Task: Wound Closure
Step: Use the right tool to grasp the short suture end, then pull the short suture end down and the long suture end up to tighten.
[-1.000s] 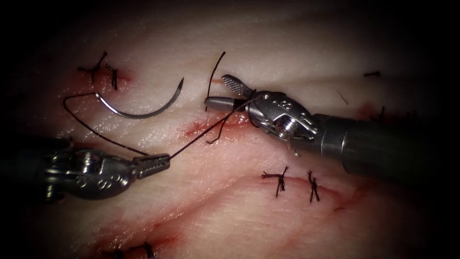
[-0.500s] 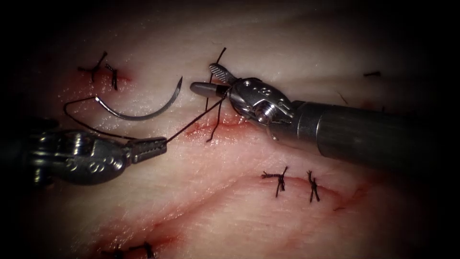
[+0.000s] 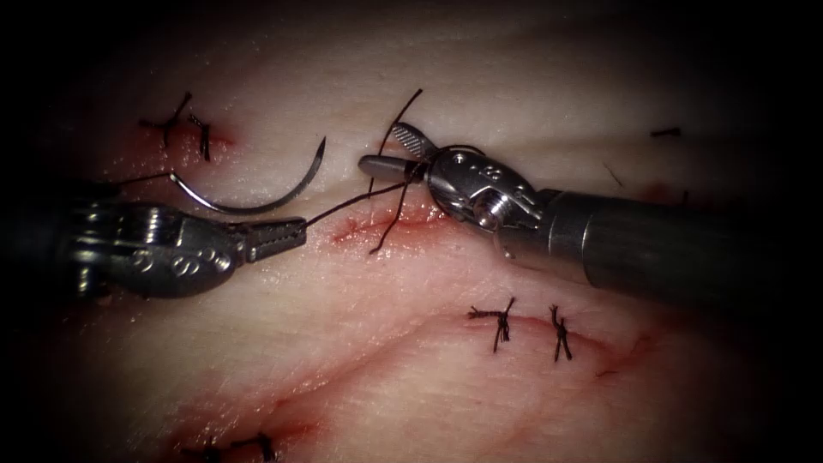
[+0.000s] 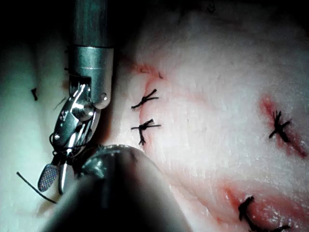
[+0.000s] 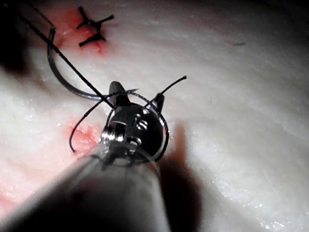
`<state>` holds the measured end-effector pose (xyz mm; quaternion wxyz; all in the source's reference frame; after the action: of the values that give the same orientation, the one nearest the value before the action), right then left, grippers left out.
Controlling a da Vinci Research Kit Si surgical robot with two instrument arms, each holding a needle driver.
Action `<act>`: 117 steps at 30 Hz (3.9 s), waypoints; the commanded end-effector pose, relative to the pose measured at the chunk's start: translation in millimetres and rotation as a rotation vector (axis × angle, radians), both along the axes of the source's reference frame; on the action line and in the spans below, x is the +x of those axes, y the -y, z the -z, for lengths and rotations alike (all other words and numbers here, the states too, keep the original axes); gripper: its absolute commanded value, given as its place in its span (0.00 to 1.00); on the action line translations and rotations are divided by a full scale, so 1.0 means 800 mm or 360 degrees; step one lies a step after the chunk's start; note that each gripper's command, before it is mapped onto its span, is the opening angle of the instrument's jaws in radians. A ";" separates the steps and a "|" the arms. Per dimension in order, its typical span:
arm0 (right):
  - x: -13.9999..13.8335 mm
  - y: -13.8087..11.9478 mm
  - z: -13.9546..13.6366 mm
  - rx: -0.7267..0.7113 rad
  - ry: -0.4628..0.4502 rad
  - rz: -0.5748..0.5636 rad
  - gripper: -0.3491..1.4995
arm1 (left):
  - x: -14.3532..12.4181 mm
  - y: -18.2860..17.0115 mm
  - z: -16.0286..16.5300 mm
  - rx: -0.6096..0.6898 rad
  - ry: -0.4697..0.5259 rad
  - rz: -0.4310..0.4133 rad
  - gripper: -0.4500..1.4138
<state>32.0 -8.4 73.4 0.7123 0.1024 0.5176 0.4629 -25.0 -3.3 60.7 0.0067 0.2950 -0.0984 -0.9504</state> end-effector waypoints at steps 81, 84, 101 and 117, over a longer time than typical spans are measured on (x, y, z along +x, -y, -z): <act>0.0046 0.0137 0.0001 -0.0155 0.0278 0.0070 0.00 | 0.0200 -0.0472 -0.0047 -0.0034 0.0238 0.0992 0.01; 0.0049 0.0138 0.0004 -0.0165 0.0289 0.0085 0.00 | 0.0213 -0.0496 -0.0040 -0.0121 0.0269 0.1043 0.00; 0.0041 0.0169 -0.0037 -0.0258 0.0429 0.0298 0.00 | 0.0260 -0.0537 -0.0048 -0.0252 0.0212 0.1124 0.00; 0.0039 0.0157 -0.0012 -0.0294 0.0394 0.0269 0.00 | 0.0254 -0.0545 -0.0043 -0.0293 0.0198 0.1131 0.00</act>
<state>34.2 -21.6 74.3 0.8131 0.0227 0.4550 0.3623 -4.1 39.5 64.0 -0.3012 0.2962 -0.2797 -0.8621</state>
